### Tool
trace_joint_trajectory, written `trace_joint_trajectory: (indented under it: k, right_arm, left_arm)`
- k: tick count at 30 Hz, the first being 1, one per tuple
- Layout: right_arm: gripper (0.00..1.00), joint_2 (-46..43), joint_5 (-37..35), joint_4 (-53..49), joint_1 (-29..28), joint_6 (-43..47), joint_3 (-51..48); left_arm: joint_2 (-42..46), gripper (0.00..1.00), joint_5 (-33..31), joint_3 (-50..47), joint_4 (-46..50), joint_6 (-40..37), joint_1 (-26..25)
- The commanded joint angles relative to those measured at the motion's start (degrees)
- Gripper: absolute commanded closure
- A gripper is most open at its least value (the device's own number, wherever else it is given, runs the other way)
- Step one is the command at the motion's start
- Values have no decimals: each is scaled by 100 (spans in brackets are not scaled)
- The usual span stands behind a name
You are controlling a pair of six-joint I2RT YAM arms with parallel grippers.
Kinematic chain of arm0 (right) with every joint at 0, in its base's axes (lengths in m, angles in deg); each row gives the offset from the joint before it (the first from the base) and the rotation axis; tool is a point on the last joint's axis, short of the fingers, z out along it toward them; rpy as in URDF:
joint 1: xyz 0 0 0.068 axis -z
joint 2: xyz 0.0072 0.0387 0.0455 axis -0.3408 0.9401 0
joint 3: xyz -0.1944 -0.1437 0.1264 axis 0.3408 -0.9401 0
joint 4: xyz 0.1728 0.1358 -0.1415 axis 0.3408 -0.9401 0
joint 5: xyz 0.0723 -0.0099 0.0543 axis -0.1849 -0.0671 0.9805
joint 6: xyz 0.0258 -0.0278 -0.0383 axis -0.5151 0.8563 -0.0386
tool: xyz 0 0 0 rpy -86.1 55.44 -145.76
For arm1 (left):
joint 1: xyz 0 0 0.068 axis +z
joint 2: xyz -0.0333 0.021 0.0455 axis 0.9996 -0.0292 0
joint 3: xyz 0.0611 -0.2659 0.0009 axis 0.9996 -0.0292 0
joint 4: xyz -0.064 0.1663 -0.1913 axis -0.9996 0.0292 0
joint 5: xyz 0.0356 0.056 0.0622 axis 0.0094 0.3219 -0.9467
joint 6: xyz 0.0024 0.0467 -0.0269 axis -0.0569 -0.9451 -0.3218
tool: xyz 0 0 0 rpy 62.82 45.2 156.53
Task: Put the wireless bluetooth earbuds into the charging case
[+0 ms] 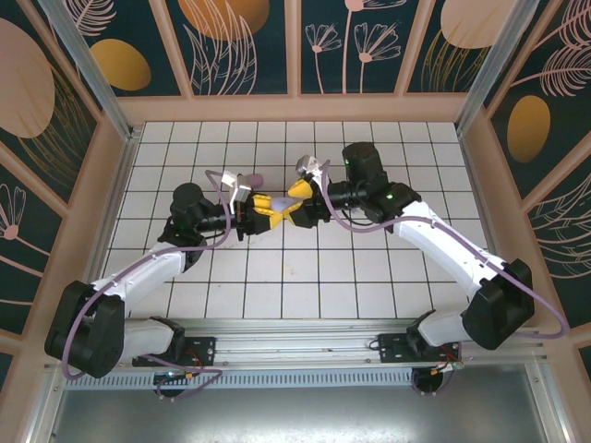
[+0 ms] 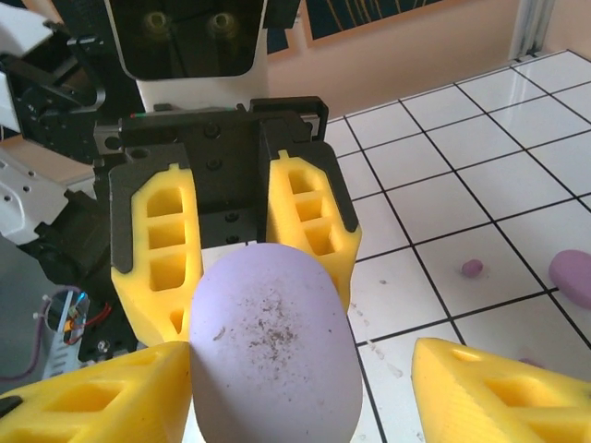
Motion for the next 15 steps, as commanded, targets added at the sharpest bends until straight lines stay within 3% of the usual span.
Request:
trace_joint_trajectory:
  k: [1, 5, 15]
  right_arm:
    - [43, 72, 307, 18, 67, 88, 240]
    - [50, 149, 288, 25, 141, -58, 287]
    - [48, 117, -133, 488, 402, -790, 312]
  left_arm:
    - [105, 100, 187, 179, 43, -107, -27]
    - [123, 100, 217, 193, 74, -129, -20]
    - [164, 100, 301, 195, 69, -114, -21]
